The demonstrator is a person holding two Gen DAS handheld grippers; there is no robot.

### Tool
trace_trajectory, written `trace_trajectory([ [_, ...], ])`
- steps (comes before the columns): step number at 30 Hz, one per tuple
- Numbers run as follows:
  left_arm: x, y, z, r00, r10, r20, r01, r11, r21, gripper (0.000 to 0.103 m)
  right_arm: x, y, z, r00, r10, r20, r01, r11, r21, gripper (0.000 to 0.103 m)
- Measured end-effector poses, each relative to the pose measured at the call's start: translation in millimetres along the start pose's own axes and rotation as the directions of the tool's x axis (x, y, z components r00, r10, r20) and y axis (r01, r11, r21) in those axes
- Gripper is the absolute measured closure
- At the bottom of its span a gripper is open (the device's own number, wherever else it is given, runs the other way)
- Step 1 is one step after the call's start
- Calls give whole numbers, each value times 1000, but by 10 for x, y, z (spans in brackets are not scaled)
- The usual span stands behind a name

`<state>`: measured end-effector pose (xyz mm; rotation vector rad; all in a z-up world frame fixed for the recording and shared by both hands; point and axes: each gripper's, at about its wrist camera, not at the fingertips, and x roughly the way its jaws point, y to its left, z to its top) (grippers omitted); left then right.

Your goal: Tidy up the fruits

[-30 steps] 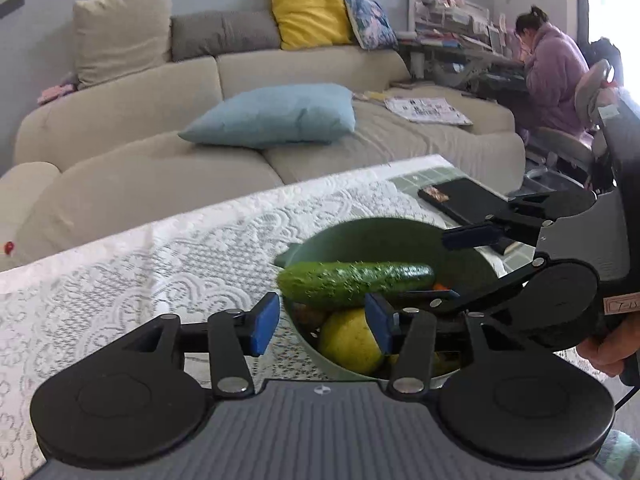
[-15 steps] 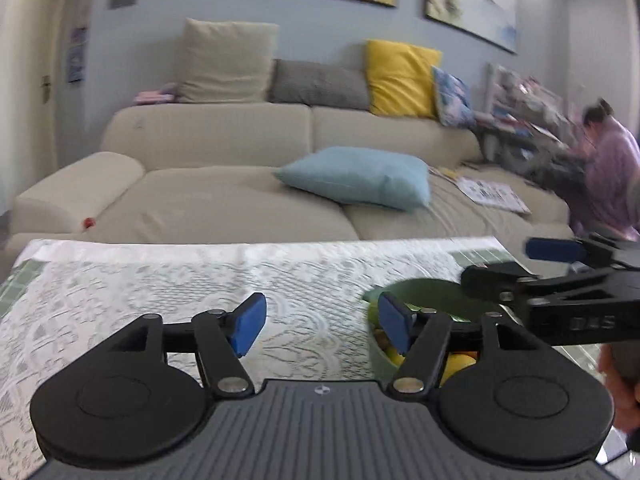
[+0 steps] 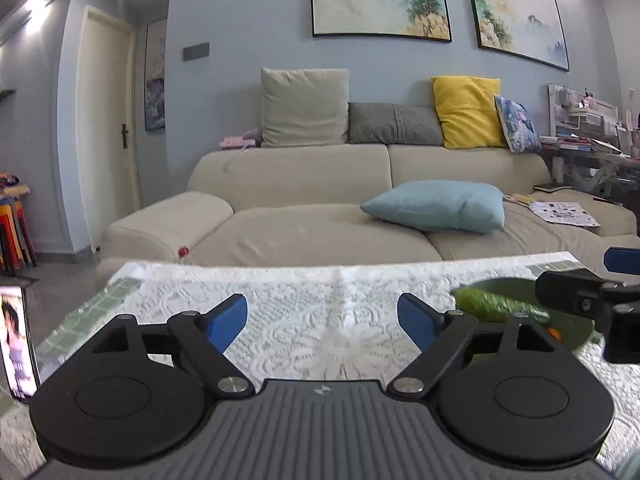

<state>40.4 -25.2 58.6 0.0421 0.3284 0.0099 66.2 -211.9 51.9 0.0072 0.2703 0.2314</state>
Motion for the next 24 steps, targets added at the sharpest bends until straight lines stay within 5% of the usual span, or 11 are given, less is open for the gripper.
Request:
trace_trajectory([
  [6, -126, -4, -236, 1000, 7, -18, -7, 1000, -21, 3, -144, 71, -345, 995, -96, 13, 96, 995, -13, 4],
  [19, -193, 7, -804, 993, 28, -118, -31, 999, -30, 3, -239, -23, -1033, 994, -94, -55, 96, 995, 28, 4],
  [24, -204, -14, -920, 990, 46, -132, -50, 998, -23, 3, -313, -36, -1096, 995, -102, 5, 102, 994, 39, 4],
])
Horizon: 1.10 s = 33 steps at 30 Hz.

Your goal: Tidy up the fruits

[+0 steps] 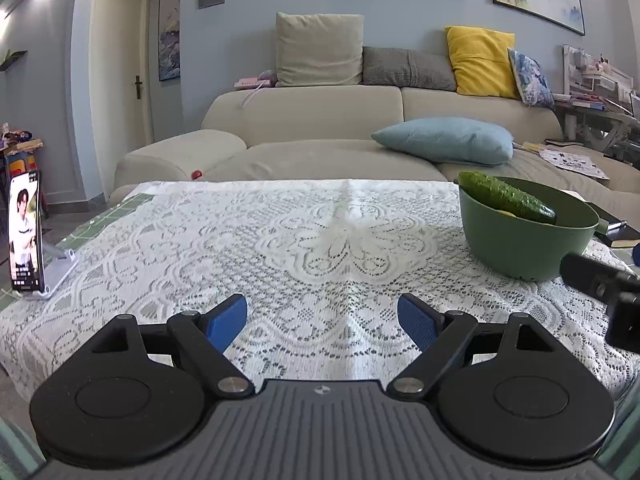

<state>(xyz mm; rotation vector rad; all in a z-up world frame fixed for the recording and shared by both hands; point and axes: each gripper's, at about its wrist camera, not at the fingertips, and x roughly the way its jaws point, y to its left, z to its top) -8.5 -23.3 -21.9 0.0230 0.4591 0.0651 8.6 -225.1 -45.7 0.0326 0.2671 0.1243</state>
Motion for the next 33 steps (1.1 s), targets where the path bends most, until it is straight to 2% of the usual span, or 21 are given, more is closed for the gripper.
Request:
trace_trajectory([
  [5, -40, -34, -20, 1000, 10, 22, -10, 1000, 4, 3, -66, 5, -40, 999, -14, 50, 14, 1000, 3, 4],
  [33, -77, 15, -24, 999, 35, 12, -35, 999, -13, 3, -134, 44, -90, 998, -13, 69, 16, 999, -44, 4],
])
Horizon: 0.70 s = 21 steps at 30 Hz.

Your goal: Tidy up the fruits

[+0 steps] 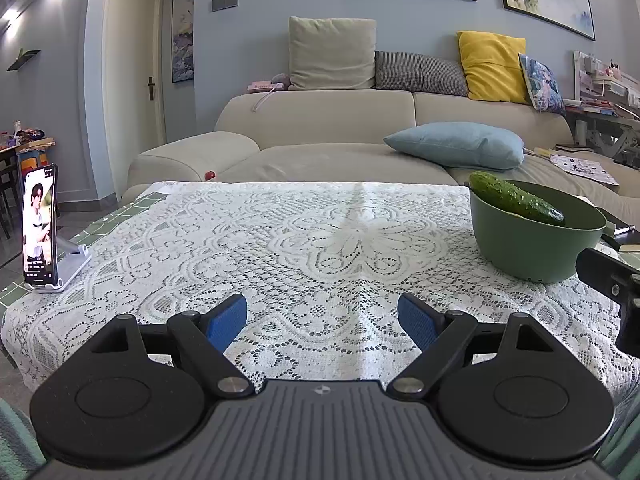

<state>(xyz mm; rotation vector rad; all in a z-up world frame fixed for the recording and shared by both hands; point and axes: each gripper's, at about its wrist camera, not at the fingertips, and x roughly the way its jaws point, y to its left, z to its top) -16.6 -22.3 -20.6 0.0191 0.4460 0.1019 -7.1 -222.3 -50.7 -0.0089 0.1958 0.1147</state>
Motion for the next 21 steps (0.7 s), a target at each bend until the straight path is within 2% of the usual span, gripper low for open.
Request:
trace_trajectory([
  [21, -8, 22, -1, 1000, 5, 2, -5, 1000, -1, 3, 18, 16, -10, 1000, 0, -4, 0, 1000, -18, 4],
])
